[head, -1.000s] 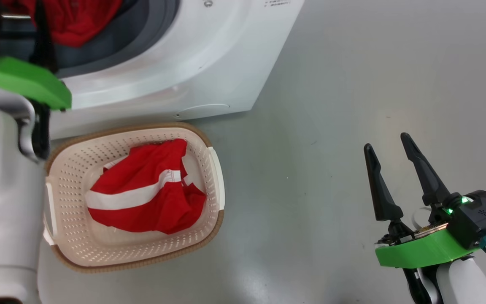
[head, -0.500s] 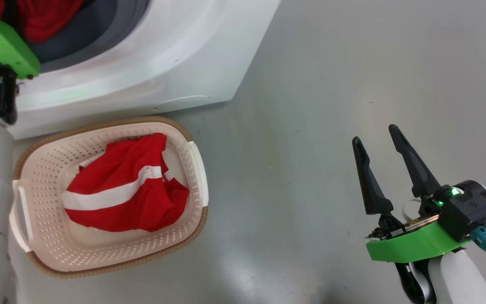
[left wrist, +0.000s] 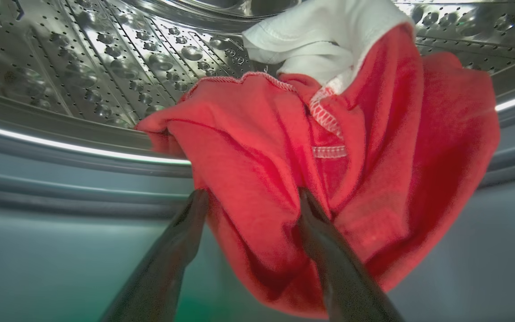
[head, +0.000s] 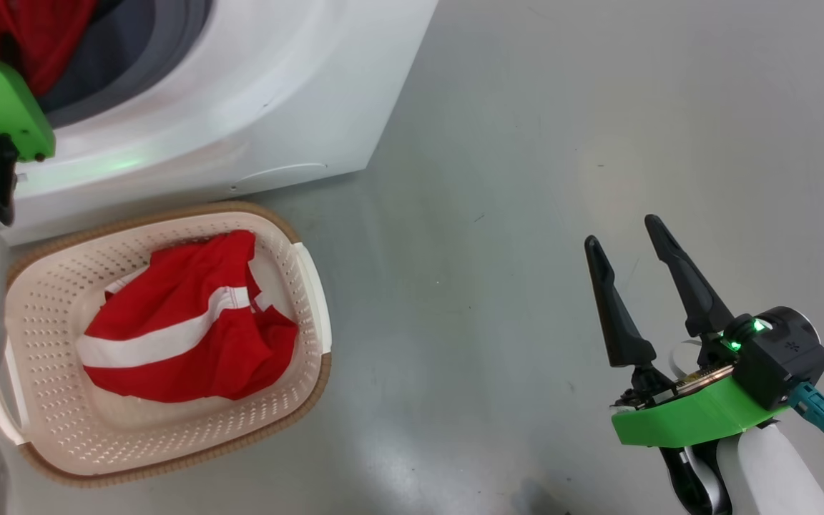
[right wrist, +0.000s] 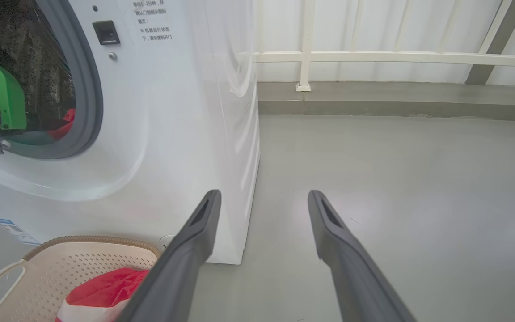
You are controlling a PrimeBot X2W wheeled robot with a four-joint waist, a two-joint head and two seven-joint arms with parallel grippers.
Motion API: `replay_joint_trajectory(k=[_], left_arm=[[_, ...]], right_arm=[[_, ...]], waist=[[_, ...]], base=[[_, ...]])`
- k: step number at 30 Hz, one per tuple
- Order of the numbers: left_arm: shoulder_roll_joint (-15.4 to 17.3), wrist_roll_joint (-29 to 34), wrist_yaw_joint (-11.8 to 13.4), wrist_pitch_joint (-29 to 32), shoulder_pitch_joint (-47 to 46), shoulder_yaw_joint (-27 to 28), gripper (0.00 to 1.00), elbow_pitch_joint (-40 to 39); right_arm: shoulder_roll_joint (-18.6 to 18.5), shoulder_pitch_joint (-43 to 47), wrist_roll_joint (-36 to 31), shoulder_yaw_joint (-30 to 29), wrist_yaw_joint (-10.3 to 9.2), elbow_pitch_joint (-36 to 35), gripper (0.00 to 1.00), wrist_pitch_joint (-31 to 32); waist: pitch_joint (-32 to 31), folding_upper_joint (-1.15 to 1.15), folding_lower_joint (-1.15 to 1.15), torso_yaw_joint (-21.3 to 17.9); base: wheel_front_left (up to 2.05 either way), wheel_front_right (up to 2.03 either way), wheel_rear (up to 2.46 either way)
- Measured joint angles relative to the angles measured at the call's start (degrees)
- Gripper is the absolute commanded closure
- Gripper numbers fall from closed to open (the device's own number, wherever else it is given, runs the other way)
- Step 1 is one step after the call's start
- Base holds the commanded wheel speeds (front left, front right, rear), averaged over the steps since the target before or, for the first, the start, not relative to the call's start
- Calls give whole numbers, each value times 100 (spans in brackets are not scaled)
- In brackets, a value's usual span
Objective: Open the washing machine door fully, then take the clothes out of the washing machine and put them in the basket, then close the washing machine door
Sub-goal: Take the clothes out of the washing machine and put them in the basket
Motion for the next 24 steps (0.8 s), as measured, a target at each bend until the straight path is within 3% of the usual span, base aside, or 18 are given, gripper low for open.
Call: replay_joint_trajectory(k=[7, 8, 9, 10, 11, 12, 19, 24], left_arm=[[48, -13, -2, 85, -6, -22, 0, 45], [48, -14, -4, 85, -14, -30, 8, 48], [49, -14, -16, 85, -29, -42, 40, 49], [48, -19, -31, 86, -59, -49, 61, 60], [48, -30, -69, 88, -93, -56, 92, 68], [48, -40, -74, 91, -113, -69, 100, 70], [37, -73, -323, -16, -120, -170, 100, 83], [-31, -71, -421, -469, -120, -293, 100, 8]], right_arm=[[0, -68, 5, 5, 0, -3, 0, 0], [0, -79, 5, 5, 0, -9, 0, 0], [0, -78, 5, 5, 0, -7, 0, 0], [0, -78, 5, 5, 0, -7, 0, 0], [0, -78, 5, 7, 0, -5, 0, 0], [0, -78, 5, 8, 0, -5, 0, 0], [0, -80, 5, 2, 0, -5, 0, 0], [0, -101, 5, 2, 0, -1, 0, 0]], waist=[[55, 0, 0, -37], [63, 0, 0, -36], [72, 0, 0, -34], [80, 0, 0, -32], [88, 0, 0, -29], [94, 0, 0, -25], [137, 0, 0, 24], [149, 0, 0, 95]], base=[[0, 0, 0], [0, 0, 0], [0, 0, 0], [0, 0, 0], [0, 0, 0], [0, 0, 0], [0, 0, 0], [0, 0, 0]])
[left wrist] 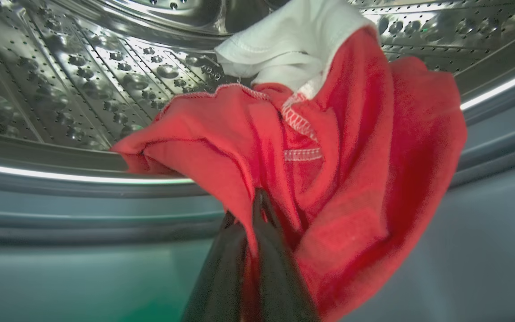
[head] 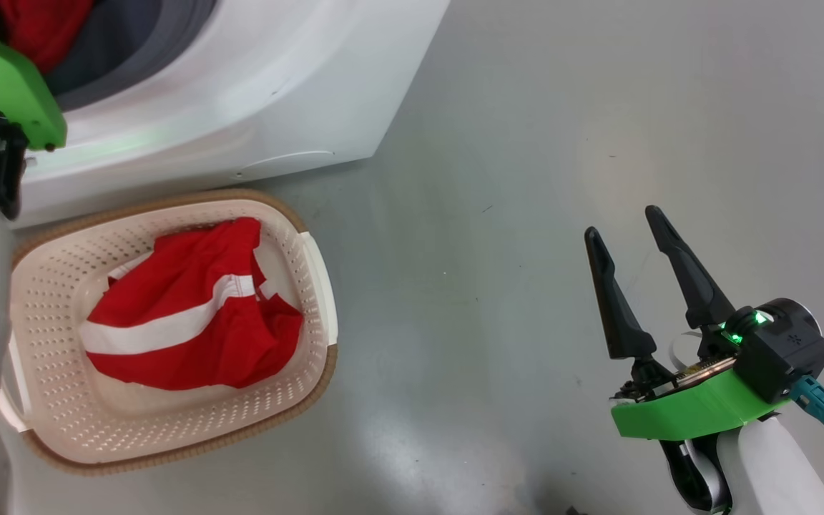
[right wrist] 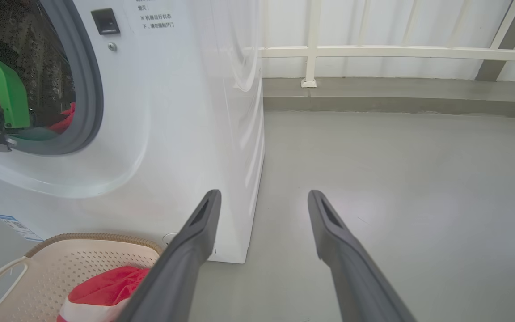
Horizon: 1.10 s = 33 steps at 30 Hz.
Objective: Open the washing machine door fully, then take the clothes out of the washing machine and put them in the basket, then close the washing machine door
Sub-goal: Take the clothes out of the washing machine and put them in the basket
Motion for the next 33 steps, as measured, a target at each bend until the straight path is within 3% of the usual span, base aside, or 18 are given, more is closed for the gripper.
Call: replay_joint_trajectory(k=[12, 21, 27, 33], left_arm=[[3, 66, -59, -977, 12, -219, 100, -266], [-18, 99, -104, -1315, 331, -355, 100, -638], [-30, 112, -42, -1365, 803, -359, 100, -1272], [-31, 120, 126, -1367, 1504, -318, 100, -2385]], right_arm=[[-2, -88, -1, -18, 0, 9, 0, 0], [-8, -86, -10, -29, 0, 58, 0, 0], [-16, -75, -46, -59, 0, 64, 0, 0], [-22, -47, -60, -76, 0, 66, 0, 0]], waist=[[-88, 0, 0, 182], [-251, 0, 0, 287], [-399, 0, 0, 383], [-572, 0, 0, 475]], base=[[0, 0, 0], [0, 0, 0], [0, 0, 0], [0, 0, 0]])
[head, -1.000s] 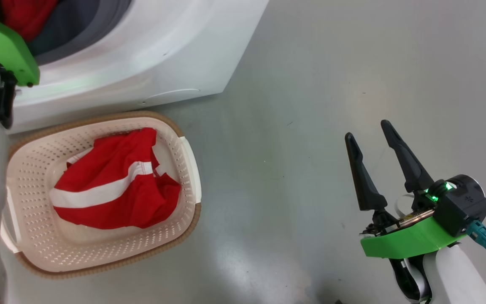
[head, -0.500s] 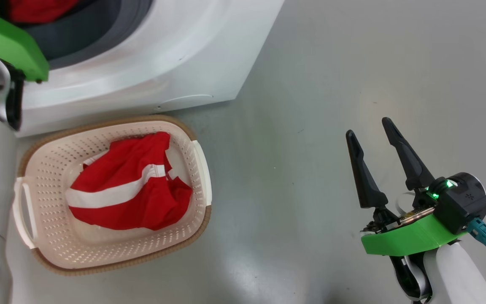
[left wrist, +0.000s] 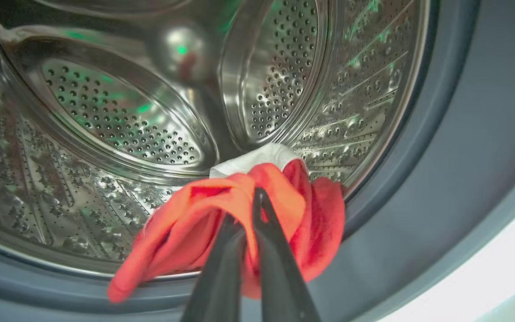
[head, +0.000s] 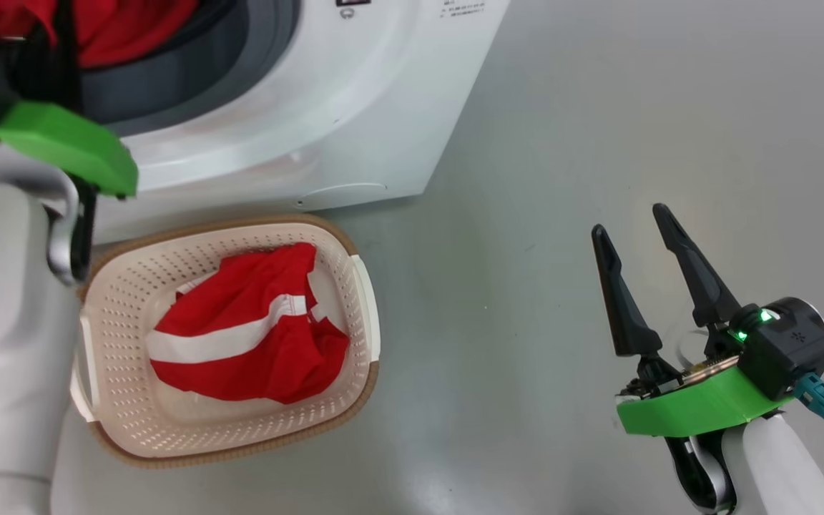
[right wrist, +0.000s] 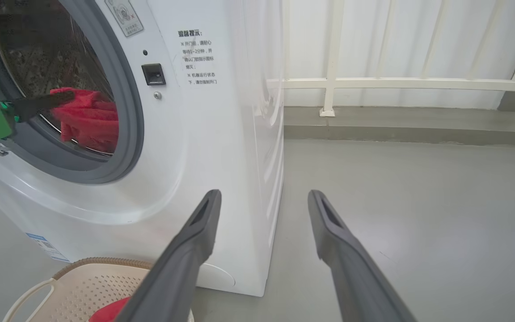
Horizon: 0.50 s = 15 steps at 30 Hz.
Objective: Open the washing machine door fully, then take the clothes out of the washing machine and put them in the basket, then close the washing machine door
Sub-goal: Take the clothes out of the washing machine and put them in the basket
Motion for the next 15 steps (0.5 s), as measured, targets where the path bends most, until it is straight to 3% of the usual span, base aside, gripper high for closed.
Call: replay_joint_trajectory(k=[15], left_arm=[[-68, 155, 385, -25, 1766, -47, 100, -2275]], right_arm=[[-2, 279, -115, -171, 0, 9, 0, 0]], waist=[[-490, 0, 0, 229]], base=[[0, 0, 0]])
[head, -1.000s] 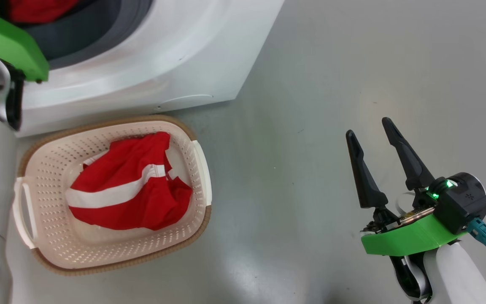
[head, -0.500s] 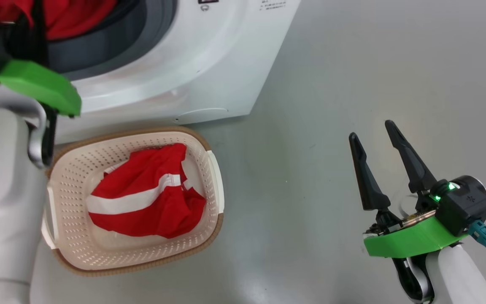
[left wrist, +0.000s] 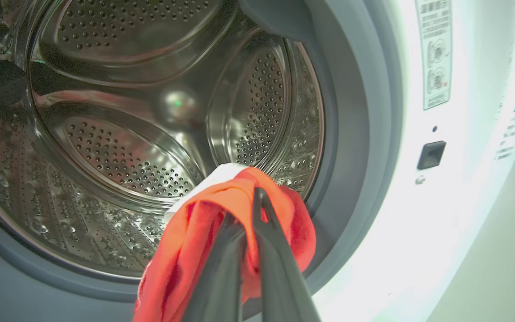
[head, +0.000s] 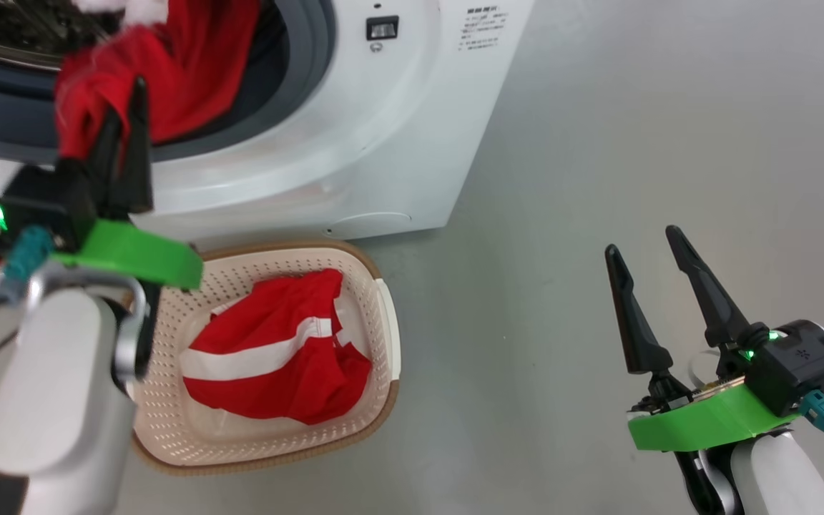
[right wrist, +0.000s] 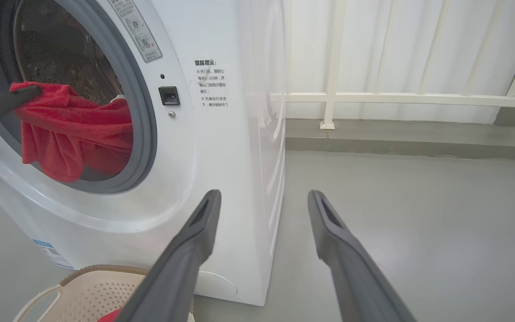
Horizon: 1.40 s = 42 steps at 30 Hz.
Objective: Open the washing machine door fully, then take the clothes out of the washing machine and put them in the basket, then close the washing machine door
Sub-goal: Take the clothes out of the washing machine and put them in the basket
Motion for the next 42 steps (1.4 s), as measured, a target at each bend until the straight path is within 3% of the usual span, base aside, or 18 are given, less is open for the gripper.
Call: replay_joint_trajectory(k=[12, 34, 42], left_arm=[[-71, 88, 302, 0, 1386, -71, 100, -1538], [-91, -118, 700, 349, 2955, -191, 100, -2898], [-129, -207, 749, 499, 3276, -315, 100, -3109]], right_arm=[[-1, 207, 1, -169, 0, -22, 0, 0], [2, 603, 1, -337, 0, 1, 0, 0], [3, 645, 0, -336, 0, -49, 0, 0]], waist=[[-441, 0, 0, 190], [-1179, 0, 0, 356], [-1176, 0, 0, 419]], base=[[0, 0, 0], [0, 0, 0], [0, 0, 0]])
